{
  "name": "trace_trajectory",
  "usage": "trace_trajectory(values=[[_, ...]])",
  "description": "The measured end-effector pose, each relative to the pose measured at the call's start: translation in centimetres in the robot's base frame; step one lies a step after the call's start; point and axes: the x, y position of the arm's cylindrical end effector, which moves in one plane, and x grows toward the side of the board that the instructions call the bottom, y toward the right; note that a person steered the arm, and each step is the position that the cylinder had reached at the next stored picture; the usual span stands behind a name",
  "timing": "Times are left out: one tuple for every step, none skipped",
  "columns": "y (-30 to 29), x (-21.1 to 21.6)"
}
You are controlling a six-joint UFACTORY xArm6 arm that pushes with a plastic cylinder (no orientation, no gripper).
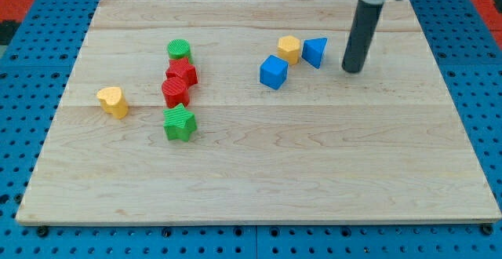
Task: Move the yellow heart closer to green circle
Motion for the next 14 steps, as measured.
trace_trajectory(values=[[-7.2, -0.4], [-10.3, -1.8], [-11.2, -0.2], [-14.2, -1.4], [-14.5, -4.7], [-13.2, -1.7], [-11.3, 7.0], [-14.7, 17.2], [-27.0, 18.3], [-33.8, 13.0], [-34.5, 6.4], [-33.8, 1.0], [-36.2, -4.6], [-38.3, -4.1]])
